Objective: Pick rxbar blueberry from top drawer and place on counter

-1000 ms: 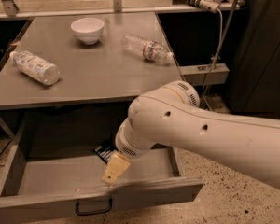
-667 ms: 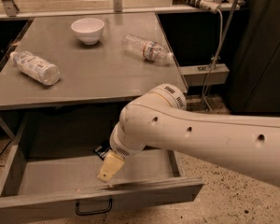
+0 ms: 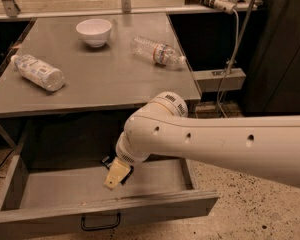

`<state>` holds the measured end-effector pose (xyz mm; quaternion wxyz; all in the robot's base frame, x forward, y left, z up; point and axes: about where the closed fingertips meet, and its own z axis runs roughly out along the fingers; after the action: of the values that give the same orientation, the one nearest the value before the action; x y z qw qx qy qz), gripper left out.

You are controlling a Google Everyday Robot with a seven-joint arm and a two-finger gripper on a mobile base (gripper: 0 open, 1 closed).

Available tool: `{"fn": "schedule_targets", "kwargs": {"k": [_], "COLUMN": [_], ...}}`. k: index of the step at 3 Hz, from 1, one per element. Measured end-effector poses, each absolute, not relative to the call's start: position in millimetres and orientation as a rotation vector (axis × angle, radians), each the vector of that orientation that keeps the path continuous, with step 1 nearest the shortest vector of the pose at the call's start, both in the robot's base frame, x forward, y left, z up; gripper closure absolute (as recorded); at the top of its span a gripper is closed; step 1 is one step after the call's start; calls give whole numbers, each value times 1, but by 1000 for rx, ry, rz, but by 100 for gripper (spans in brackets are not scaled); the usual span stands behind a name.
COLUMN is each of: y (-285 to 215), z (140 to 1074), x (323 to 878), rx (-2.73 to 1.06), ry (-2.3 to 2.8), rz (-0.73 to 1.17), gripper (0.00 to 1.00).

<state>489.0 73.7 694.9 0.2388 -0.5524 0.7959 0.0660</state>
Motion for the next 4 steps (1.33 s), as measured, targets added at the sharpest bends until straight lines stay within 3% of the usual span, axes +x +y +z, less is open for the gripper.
{"fn": "schedule_targets", "kwargs": {"k": [2,4], "y": [101,120], "z": [672,652], "x": [498,490], "rx": [-1473,-1458], "ry": [2148,2124], "rz": [315,330], "gripper": [0,0]}}
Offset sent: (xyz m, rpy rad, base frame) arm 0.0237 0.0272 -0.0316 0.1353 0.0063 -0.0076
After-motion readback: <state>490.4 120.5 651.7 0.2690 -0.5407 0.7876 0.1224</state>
